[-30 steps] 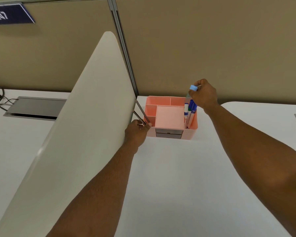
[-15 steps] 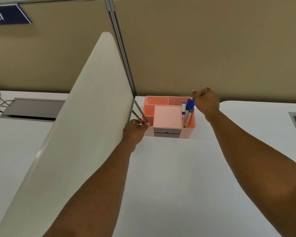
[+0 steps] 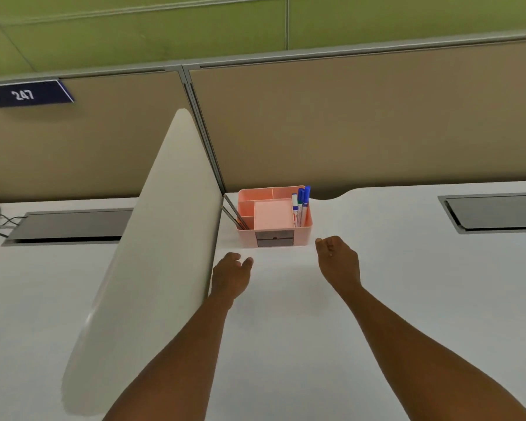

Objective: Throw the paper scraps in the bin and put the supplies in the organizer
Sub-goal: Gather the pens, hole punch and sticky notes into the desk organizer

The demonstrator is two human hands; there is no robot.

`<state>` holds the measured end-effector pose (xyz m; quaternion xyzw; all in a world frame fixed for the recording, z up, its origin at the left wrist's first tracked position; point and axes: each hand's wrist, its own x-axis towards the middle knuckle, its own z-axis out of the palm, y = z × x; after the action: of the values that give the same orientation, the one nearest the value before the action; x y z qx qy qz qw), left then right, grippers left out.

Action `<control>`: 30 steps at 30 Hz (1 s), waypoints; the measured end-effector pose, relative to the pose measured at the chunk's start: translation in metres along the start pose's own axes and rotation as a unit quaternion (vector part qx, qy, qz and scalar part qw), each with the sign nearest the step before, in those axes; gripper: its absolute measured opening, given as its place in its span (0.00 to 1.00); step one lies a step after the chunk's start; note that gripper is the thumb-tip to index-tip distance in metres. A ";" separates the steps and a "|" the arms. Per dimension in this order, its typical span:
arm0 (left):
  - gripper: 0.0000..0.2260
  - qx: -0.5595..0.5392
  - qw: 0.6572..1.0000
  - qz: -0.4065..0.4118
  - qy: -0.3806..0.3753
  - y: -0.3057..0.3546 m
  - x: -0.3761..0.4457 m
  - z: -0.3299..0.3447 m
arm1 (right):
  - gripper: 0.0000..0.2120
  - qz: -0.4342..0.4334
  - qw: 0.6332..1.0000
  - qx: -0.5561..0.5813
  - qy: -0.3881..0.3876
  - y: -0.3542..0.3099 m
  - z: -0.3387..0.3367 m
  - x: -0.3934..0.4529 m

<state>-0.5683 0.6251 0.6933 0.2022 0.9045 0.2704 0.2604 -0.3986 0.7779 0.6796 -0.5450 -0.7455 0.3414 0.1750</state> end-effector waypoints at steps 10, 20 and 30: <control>0.17 0.149 0.980 0.132 -0.011 -0.037 -0.131 -0.006 | 0.14 -0.055 0.993 -0.011 -0.100 0.012 -0.026 -0.146; 0.16 0.117 0.975 0.186 -0.038 -0.137 -0.291 -0.011 | 0.18 -0.042 0.994 -0.040 -0.087 0.051 -0.044 -0.354; 0.13 0.107 0.962 0.239 -0.070 -0.251 -0.445 -0.015 | 0.17 -0.023 0.995 -0.063 -0.077 0.095 -0.056 -0.557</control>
<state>-0.2854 0.2000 0.7159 0.4578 0.8332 0.2114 0.2272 -0.1053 0.2931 0.7152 -0.5100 -0.7891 0.3302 0.0902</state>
